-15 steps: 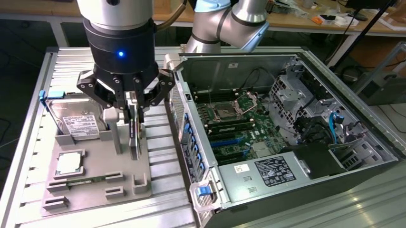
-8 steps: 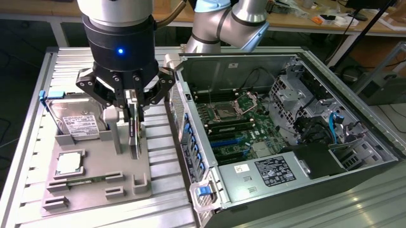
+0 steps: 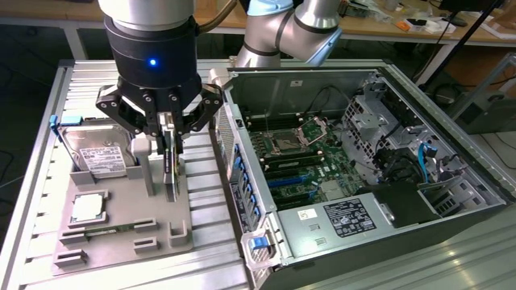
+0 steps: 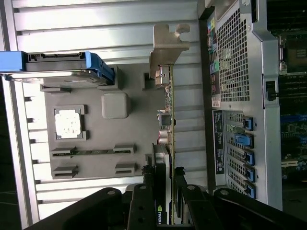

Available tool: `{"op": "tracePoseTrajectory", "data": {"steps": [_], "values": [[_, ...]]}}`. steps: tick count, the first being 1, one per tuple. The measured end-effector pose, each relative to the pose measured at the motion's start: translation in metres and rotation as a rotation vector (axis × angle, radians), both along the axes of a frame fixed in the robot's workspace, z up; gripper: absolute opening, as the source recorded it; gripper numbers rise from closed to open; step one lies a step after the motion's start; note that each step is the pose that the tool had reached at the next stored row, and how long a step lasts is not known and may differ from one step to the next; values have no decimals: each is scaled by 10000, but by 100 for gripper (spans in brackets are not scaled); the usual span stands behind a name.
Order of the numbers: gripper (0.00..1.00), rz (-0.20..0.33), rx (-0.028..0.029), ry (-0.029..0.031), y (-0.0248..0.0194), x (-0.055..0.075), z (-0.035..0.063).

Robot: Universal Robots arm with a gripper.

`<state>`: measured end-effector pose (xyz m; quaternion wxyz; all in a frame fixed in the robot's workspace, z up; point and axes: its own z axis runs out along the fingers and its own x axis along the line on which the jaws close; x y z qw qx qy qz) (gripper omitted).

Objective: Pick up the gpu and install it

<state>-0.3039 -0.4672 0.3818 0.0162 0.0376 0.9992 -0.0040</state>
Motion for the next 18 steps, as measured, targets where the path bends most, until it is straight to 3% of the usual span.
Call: {"op": "tracePoseTrajectory", "data": {"steps": [18], "values": [[27,0,0,0,0,0,89]]}}
